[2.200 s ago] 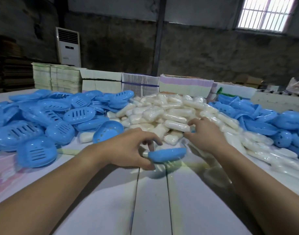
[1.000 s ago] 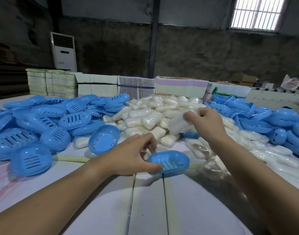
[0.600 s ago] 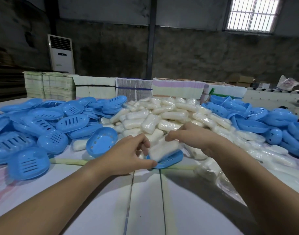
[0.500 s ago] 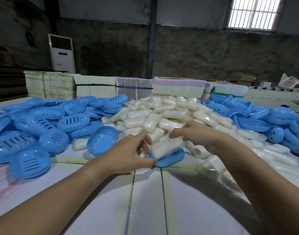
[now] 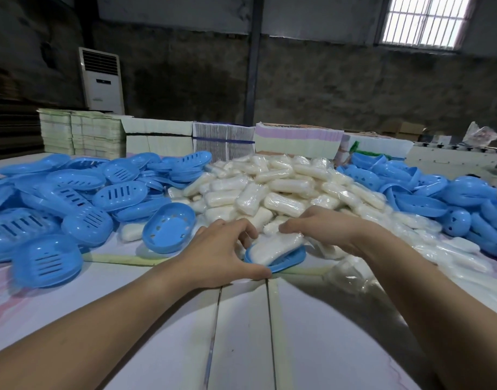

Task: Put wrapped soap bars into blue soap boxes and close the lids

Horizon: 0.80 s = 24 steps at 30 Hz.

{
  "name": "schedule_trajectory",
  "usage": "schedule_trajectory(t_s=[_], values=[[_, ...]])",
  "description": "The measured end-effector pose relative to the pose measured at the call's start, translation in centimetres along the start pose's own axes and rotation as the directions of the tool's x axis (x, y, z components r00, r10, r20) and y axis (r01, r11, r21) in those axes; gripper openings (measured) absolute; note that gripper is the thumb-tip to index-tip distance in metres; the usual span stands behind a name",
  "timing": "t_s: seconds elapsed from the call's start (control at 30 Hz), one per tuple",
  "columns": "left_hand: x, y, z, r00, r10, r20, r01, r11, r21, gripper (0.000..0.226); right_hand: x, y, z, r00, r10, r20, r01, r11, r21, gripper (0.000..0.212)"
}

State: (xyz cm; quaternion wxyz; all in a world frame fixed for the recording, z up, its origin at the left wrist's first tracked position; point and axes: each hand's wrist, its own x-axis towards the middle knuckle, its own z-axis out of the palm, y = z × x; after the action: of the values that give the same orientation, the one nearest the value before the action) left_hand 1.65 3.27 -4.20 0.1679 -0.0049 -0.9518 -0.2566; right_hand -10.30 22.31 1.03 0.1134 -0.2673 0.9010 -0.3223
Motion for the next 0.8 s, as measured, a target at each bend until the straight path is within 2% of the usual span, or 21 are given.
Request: schedule_trajectory(t_s=[0.1, 0.2, 0.27, 0.37, 0.53, 0.8], values=[[0.1, 0.1, -0.1, 1.000, -0.003, 0.003, 0.003, 1.000, 0.018, 0.044, 0.1, 0.0, 0.2, 0.999, -0.027, 0.035, 0.033, 0.978, -0.204, 0.043], [0.4, 0.1, -0.1, 1.000, -0.001, 0.028, -0.001, 0.999, 0.048, 0.040, 0.2, 0.0, 0.5, 0.995, -0.067, 0.076, 0.087, 0.947, -0.308, 0.046], [0.4, 0.2, -0.1, 0.999, -0.014, 0.039, 0.012, 0.999, 0.039, 0.040, 0.2, 0.2, 0.1, 0.990, -0.121, 0.077, 0.140, 0.940, -0.312, 0.042], [0.5, 0.1, -0.2, 0.998, -0.040, 0.058, 0.037, 0.998, 0.055, 0.041, 0.1, 0.5, -1.7, 0.976, -0.216, 0.014, 0.213, 0.945, -0.249, 0.020], [0.5, 0.0, -0.4, 0.995, -0.066, 0.077, 0.061, 0.995, 0.073, 0.043, 0.1, 1.6, -2.1, 0.974, -0.177, 0.144, 0.209, 0.946, -0.249, 0.018], [0.2, 0.4, -0.3, 0.999, -0.046, 0.016, 0.045, 0.997, 0.066, 0.048, 0.6, 1.6, -1.5, 0.962, -0.223, 0.156, 0.255, 0.936, -0.240, 0.022]])
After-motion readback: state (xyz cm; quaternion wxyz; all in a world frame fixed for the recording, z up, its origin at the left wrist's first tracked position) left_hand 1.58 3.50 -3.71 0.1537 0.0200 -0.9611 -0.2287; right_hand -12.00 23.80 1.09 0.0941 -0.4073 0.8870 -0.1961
